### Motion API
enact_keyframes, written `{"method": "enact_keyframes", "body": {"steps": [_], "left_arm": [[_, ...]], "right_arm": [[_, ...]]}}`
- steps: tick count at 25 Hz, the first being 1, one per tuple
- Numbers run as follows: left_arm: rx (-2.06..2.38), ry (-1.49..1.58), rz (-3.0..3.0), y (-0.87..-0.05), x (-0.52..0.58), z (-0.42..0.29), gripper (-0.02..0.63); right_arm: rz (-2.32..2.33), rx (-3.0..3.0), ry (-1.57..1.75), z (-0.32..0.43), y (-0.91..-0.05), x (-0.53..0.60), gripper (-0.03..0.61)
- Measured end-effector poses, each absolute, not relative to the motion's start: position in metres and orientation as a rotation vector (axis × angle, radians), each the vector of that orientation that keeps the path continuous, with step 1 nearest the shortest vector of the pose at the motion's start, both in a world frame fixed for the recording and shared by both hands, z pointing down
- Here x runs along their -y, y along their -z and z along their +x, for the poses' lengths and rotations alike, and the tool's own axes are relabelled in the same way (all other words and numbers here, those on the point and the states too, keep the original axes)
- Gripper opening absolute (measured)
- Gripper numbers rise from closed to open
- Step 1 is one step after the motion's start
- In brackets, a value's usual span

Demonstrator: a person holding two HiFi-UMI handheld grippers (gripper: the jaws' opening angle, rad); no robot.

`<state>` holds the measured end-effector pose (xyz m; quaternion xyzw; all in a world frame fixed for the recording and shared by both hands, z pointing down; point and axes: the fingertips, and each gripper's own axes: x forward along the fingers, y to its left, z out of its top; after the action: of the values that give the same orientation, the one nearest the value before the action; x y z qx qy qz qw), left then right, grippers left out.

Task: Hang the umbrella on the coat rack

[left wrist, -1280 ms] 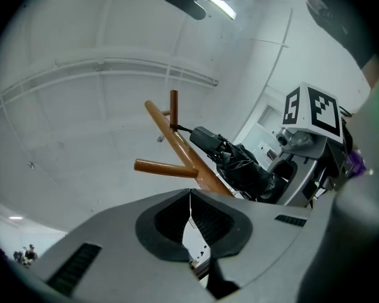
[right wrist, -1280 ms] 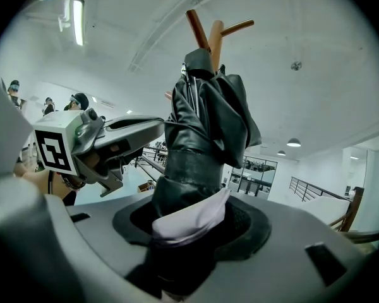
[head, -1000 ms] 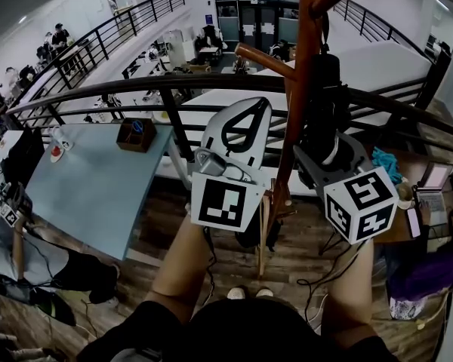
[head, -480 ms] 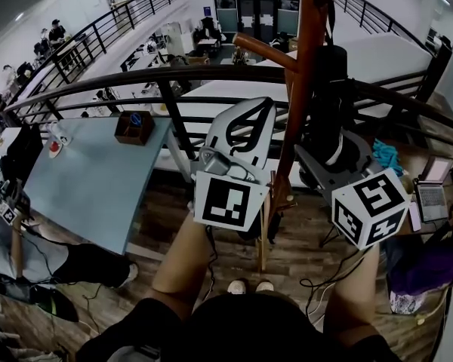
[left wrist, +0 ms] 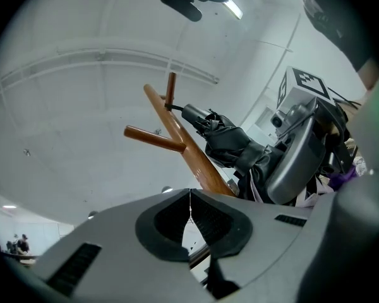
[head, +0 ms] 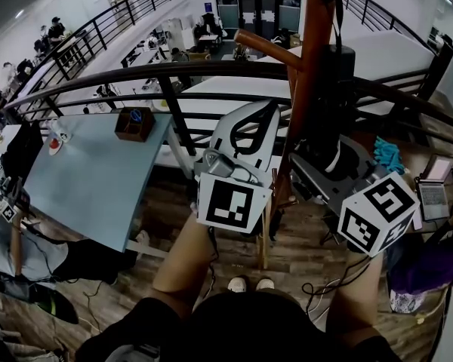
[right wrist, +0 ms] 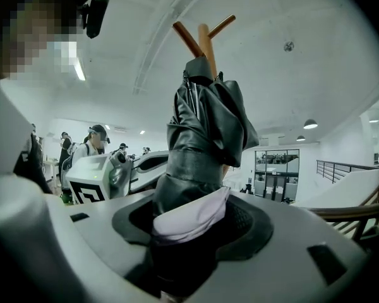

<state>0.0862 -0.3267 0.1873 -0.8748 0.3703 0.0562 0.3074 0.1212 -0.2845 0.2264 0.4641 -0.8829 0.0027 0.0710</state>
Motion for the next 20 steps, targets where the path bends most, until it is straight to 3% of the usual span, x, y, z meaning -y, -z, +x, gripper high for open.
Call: {"method": "enact_keyframes", "body": {"steps": [20], "left_arm": [[-0.952, -0.123, -2.364, -0.218, 0.328, 0.093, 0.013]], "right_arm": [[1.617, 2.613, 0.192, 0.13, -0.225, 0.3, 0.273]]}}
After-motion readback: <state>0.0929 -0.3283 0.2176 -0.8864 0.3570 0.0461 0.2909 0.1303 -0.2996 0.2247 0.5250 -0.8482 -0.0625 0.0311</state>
